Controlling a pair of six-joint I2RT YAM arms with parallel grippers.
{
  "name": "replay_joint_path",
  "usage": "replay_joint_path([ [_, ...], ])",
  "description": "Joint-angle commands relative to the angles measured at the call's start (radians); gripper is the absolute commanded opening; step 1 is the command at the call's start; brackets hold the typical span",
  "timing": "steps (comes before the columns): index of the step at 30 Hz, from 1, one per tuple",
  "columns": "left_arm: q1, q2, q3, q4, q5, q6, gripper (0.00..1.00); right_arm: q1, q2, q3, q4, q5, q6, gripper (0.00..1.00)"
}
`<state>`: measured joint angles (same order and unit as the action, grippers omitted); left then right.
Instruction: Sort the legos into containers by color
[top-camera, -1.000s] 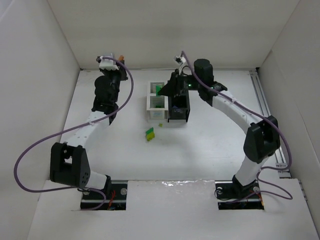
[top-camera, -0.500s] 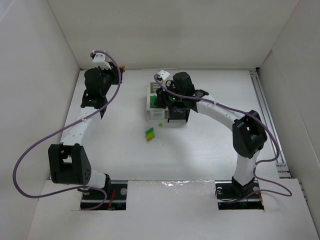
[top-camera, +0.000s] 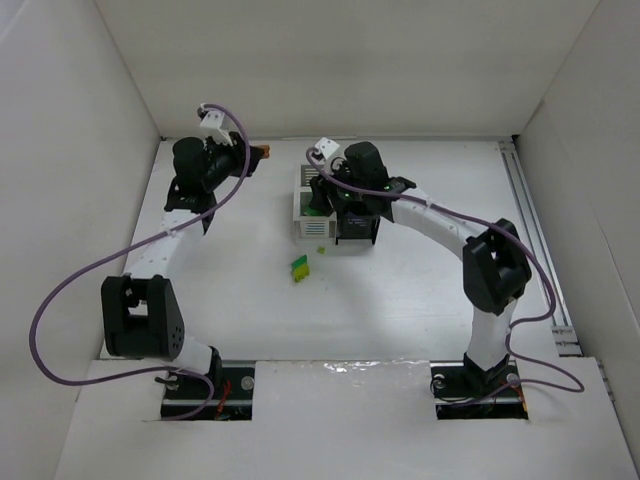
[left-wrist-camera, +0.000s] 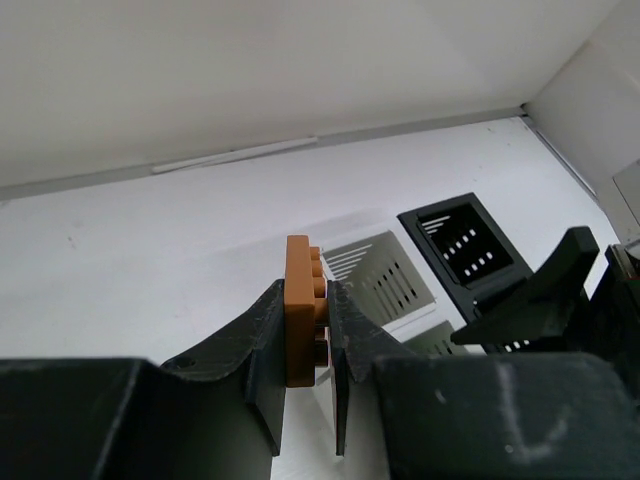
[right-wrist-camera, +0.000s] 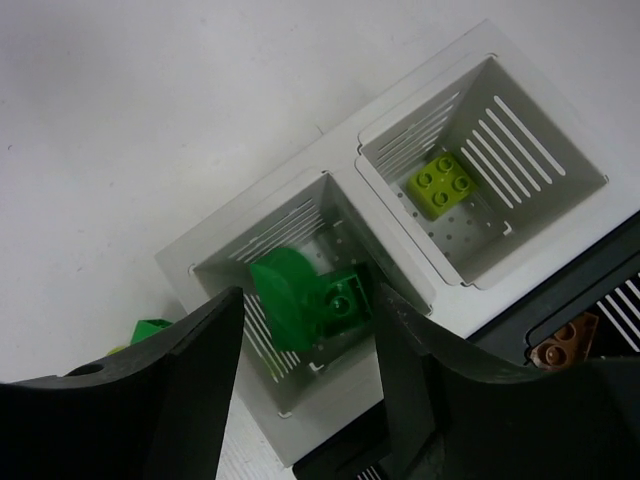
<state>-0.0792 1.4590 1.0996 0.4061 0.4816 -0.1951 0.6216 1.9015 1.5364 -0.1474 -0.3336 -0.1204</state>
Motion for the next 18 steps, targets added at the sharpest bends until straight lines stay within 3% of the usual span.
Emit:
replay_joint_path([
  [1, 0.024, 0.012, 0.043, 0.063, 0.115, -0.032, 0.0, 0.003, -0.059, 0.028, 0.006, 0.025, -0.018, 0.6],
  [4, 0.024, 0.052, 0.085, 0.063, 0.162, -0.041, 0.0, -0.006, -0.091, 0.002, 0.006, 0.036, -0.018, 0.75],
  [10, 0.003, 0.171, 0.251, 0.028, 0.402, -0.052, 0.0, -0.112, -0.266, -0.062, 0.13, 0.011, 0.115, 0.77],
  [12, -0.039, 0.248, 0.34, -0.111, 0.443, -0.003, 0.0, -0.157, -0.306, -0.074, 0.149, 0.062, 0.137, 0.78],
  [18, -0.149, 0.47, 0.713, -0.549, 0.399, 0.187, 0.0, -0.264, -0.397, -0.15, 0.138, 0.087, 0.159, 0.78],
])
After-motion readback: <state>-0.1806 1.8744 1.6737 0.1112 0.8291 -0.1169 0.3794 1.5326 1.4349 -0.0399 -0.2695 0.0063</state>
